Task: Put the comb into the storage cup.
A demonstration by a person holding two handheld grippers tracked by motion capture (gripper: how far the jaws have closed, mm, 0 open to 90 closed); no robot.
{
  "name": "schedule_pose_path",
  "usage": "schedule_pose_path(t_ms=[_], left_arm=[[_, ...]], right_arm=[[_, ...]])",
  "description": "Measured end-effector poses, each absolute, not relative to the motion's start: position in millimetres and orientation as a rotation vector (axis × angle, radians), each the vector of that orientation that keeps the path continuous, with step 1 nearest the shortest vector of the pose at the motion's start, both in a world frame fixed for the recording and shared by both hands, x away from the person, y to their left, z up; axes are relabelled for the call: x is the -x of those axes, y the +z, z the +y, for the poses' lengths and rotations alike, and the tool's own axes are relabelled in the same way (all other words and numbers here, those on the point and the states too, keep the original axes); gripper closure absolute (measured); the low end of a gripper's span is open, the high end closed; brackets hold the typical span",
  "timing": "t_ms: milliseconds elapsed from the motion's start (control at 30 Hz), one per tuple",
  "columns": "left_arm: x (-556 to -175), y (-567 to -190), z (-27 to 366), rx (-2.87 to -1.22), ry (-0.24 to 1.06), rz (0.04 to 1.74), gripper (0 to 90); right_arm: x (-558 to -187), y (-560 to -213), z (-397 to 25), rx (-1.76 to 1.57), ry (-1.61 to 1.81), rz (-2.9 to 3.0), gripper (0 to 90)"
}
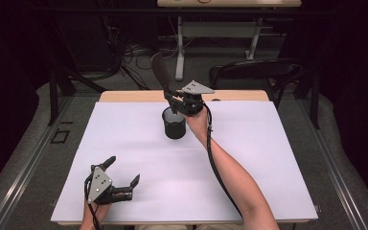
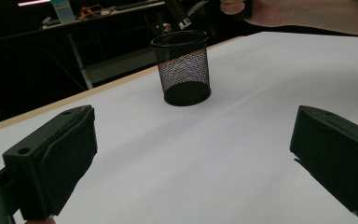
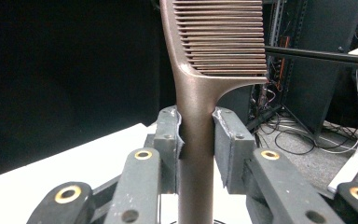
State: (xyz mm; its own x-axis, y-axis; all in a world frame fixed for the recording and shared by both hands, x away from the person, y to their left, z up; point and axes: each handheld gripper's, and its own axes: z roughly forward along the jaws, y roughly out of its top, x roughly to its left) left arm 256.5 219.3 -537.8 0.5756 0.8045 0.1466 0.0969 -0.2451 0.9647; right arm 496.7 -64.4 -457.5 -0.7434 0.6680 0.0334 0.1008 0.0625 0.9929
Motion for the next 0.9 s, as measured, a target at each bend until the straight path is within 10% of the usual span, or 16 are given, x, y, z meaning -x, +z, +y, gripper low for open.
schedule_pose_path(t_ms=[900], left_arm=[[-256.1,-537.8,219.1,-1.709,0.803,0.754,0.5]], right_arm=[[-498.8,-467.5,-64.1,-0.759,1.719,1.92,72.8]])
